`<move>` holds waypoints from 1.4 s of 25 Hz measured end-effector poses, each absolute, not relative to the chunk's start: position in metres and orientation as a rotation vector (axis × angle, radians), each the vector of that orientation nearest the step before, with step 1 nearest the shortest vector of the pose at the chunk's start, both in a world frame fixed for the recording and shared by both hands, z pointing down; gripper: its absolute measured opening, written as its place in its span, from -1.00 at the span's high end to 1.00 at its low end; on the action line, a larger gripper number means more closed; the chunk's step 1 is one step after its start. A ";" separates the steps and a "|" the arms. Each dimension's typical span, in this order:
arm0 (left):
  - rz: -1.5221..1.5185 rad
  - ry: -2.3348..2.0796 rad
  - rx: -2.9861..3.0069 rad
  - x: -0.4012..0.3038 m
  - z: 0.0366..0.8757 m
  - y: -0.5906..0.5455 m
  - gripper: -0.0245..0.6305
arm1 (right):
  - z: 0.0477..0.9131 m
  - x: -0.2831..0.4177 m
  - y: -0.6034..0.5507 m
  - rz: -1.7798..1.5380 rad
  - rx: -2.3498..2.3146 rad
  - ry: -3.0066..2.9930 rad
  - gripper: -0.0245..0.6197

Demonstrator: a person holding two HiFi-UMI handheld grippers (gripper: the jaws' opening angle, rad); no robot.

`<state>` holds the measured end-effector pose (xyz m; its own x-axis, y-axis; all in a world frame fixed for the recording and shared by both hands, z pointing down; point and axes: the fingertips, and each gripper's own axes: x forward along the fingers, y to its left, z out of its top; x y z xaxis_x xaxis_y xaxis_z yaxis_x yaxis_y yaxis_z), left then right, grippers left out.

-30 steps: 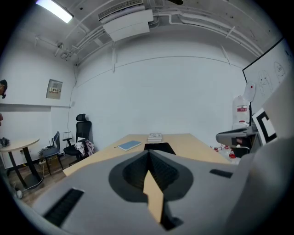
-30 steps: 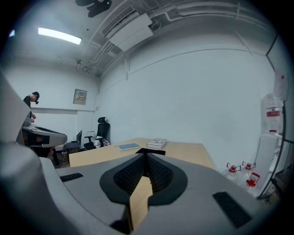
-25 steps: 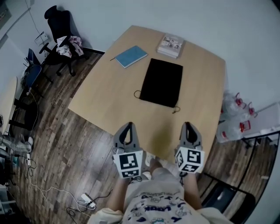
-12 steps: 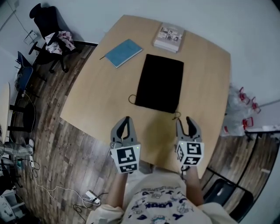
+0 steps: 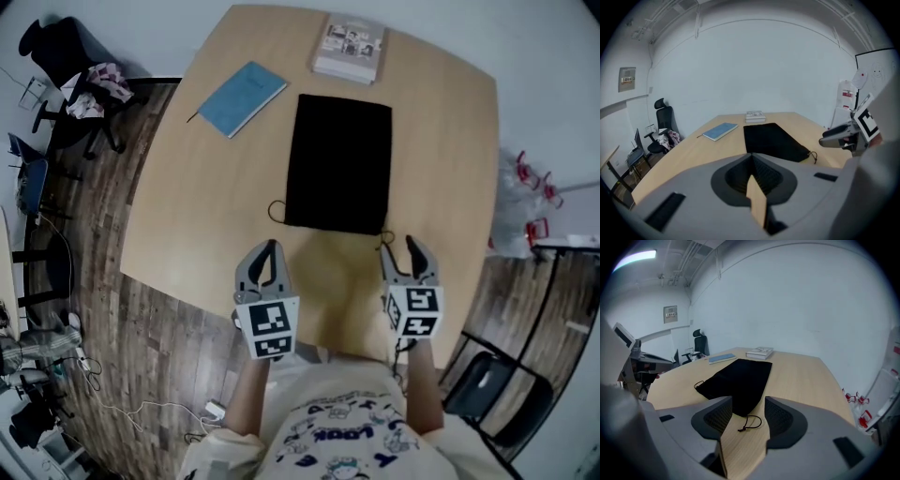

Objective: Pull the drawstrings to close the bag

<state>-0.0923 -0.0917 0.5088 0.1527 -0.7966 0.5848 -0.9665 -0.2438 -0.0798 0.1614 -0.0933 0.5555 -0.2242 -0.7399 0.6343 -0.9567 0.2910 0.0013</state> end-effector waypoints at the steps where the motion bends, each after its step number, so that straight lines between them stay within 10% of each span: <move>1: 0.793 -1.660 2.134 -0.093 0.516 -0.097 0.93 | 0.560 0.161 -0.096 0.543 1.499 -2.021 0.31; 22: 1.112 -1.158 2.364 -0.102 0.590 -0.159 0.93 | 0.640 0.169 -0.108 0.687 1.200 -1.841 0.22; 35: 1.180 -0.964 2.382 -0.106 0.603 -0.166 0.93 | 0.645 0.160 -0.093 0.862 1.084 -1.794 0.92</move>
<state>-0.1060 -0.1659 0.6035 0.4334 -0.4318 0.7911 -0.6891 -0.7244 -0.0179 0.1603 -0.0932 0.6448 -0.2658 -0.3291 0.9061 -0.9130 0.3877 -0.1270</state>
